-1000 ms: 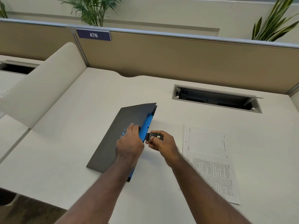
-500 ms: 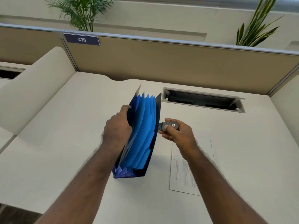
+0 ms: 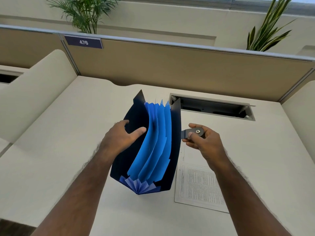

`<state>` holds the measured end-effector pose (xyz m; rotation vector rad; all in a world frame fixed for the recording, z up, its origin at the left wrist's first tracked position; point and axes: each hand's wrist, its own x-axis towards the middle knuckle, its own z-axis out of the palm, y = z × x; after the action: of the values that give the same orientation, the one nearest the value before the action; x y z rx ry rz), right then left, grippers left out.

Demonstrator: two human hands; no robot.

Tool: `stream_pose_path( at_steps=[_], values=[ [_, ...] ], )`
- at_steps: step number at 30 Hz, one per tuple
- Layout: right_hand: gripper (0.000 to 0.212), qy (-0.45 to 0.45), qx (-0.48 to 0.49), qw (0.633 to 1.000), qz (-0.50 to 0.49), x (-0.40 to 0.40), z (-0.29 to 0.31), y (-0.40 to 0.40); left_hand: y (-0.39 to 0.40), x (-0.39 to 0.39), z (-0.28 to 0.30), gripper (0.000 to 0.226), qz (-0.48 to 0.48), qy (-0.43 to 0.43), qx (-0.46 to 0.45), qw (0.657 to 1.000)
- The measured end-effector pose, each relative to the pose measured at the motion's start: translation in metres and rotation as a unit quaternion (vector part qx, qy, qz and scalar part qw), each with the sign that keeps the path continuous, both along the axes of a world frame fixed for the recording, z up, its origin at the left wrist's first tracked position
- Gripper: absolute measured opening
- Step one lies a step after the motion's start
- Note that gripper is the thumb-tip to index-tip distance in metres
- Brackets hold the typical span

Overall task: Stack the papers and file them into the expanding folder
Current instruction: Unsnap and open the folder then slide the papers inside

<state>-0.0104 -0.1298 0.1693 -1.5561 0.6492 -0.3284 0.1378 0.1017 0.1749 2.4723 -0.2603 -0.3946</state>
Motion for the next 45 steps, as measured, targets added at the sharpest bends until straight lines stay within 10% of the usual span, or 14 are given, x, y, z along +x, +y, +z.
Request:
stream_pose_path(
  at_steps=[4, 10, 19, 27, 39, 45],
  values=[
    [0.026, -0.008, -0.008, 1.0, -0.002, -0.001, 0.003, -0.002, -0.003, -0.003, 0.0, 0.118, -0.029, 0.039, 0.006, 0.999],
    [0.027, 0.001, -0.016, 1.0, 0.015, 0.001, 0.006, 0.001, -0.013, -0.012, 0.005, 0.075, -0.094, 0.027, -0.006, 0.995],
    [0.038, 0.107, -0.12, 0.986, 0.053, -0.027, -0.031, -0.015, -0.033, -0.034, 0.015, 0.084, -0.067, -0.057, 0.079, 0.993],
    [0.103, 0.534, -0.249, 0.808, 0.003, -0.105, -0.133, -0.014, -0.036, -0.04, 0.015, 0.074, -0.055, -0.102, 0.091, 0.989],
    [0.124, 0.528, -0.267, 0.803, -0.07, -0.108, -0.141, -0.015, -0.049, -0.049, 0.003, 0.06, -0.057, -0.1, 0.042, 0.992],
    [0.102, 0.539, -0.215, 0.809, -0.098, -0.105, -0.142, -0.033, -0.05, -0.049, 0.001, 0.056, -0.057, -0.102, 0.038, 0.992]
  ],
)
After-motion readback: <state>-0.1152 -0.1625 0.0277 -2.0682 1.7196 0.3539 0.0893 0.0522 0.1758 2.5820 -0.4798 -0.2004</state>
